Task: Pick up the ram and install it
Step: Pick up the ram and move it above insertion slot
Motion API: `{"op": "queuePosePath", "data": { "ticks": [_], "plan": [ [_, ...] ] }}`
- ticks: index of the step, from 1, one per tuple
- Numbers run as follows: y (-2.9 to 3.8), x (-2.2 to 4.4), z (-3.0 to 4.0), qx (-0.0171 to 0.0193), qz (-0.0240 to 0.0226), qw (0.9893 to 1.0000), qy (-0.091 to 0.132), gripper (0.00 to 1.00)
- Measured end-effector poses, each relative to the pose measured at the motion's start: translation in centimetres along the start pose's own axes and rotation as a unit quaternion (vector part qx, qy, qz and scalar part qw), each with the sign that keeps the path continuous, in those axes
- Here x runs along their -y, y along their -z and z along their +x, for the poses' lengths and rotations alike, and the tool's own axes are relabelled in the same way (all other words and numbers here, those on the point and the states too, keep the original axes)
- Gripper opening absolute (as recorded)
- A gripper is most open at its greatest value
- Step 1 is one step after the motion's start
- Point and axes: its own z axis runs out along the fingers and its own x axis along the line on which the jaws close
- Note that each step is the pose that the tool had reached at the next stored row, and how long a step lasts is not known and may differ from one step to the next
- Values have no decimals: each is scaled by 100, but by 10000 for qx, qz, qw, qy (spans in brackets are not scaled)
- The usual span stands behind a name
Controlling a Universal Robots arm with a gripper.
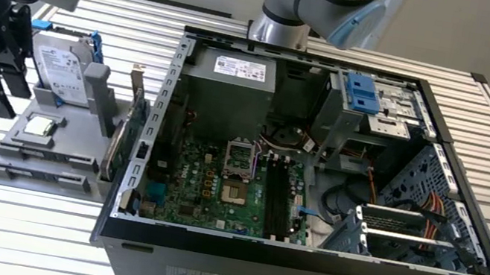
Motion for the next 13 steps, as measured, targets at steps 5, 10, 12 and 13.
{"op": "queuePosePath", "data": {
  "ticks": [5, 10, 12, 13],
  "plan": [
    [-14, 0, 0, -4, 0, 10000, 0, 100],
    [-28, 0, -1, -9, 0, 10000, 0, 100],
    [-33, 0, -1, -12, 0, 10000, 0, 100],
    [-35, 0, -1, -13, 0, 10000, 0, 100]
  ]
}}
